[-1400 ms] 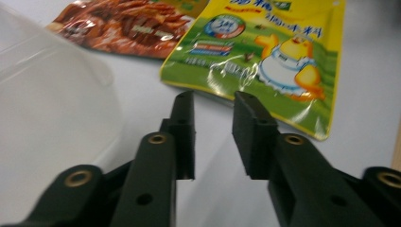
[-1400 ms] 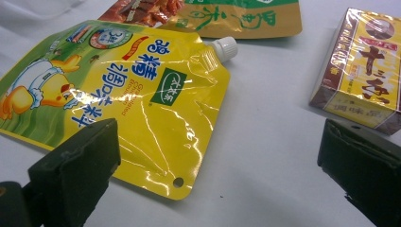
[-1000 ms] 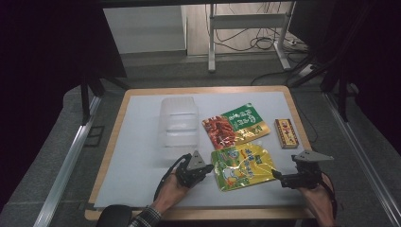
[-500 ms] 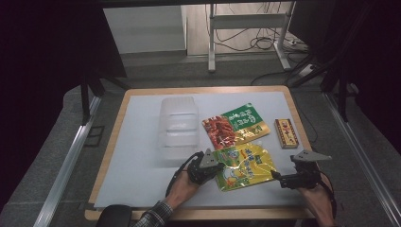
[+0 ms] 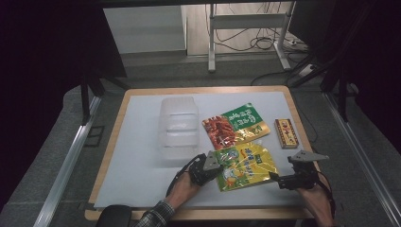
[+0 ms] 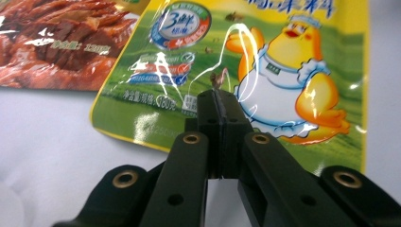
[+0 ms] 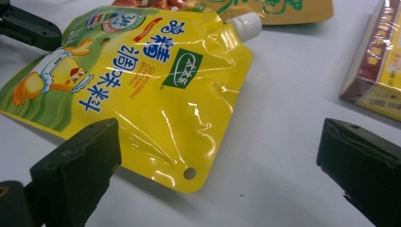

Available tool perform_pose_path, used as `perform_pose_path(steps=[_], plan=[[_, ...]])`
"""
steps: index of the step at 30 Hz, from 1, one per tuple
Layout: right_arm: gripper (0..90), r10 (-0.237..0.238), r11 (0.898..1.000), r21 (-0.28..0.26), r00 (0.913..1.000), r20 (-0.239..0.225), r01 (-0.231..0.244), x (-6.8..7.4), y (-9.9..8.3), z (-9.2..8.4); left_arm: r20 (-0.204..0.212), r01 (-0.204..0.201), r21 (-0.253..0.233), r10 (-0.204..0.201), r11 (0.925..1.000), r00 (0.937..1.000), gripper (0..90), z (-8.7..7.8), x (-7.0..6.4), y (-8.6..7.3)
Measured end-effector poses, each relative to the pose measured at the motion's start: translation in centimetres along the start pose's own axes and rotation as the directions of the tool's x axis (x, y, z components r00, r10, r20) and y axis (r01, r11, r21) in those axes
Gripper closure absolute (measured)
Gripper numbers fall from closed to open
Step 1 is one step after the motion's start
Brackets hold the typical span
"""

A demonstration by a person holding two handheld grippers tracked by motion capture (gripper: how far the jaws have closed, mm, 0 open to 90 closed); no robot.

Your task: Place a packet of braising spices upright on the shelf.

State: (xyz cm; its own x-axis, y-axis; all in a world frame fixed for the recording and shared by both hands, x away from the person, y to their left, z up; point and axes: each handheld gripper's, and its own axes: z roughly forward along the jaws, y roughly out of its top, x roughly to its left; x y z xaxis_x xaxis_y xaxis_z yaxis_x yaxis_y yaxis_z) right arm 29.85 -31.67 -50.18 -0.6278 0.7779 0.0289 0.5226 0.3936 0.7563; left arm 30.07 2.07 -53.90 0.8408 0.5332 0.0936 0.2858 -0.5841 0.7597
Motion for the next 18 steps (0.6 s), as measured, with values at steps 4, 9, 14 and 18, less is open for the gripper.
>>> perform_pose_path(steps=[4, 9, 14, 18], plan=[[0.6, 0.005, 1.000, 0.006, 0.9998, -0.021, -0.005, 0.2, 0.1, 0.3, 0.000, 0.000, 0.010, 0.000, 1.0000, 1.0000, 90.0, -0.1, 0.2, -0.2], [0.6, 0.015, 1.000, 0.018, 0.9988, -0.046, -0.014, 0.2, 0.2, 0.9, -0.012, 0.000, 0.022, 0.001, 0.9998, 0.9999, 90.0, -0.1, 0.0, -0.1], [0.6, 0.025, 0.999, 0.032, 0.9967, -0.078, -0.023, 0.2, 0.3, 1.7, 0.006, 0.029, 0.027, -0.029, 0.9992, 0.9996, 90.0, -0.1, 0.3, -0.2], [0.7, 0.045, 0.998, 0.049, 0.9924, -0.115, -0.039, 0.1, 0.4, 2.6, 0.015, 0.044, 0.036, -0.045, 0.9984, 0.9989, 90.0, -0.2, 0.4, -0.2]])
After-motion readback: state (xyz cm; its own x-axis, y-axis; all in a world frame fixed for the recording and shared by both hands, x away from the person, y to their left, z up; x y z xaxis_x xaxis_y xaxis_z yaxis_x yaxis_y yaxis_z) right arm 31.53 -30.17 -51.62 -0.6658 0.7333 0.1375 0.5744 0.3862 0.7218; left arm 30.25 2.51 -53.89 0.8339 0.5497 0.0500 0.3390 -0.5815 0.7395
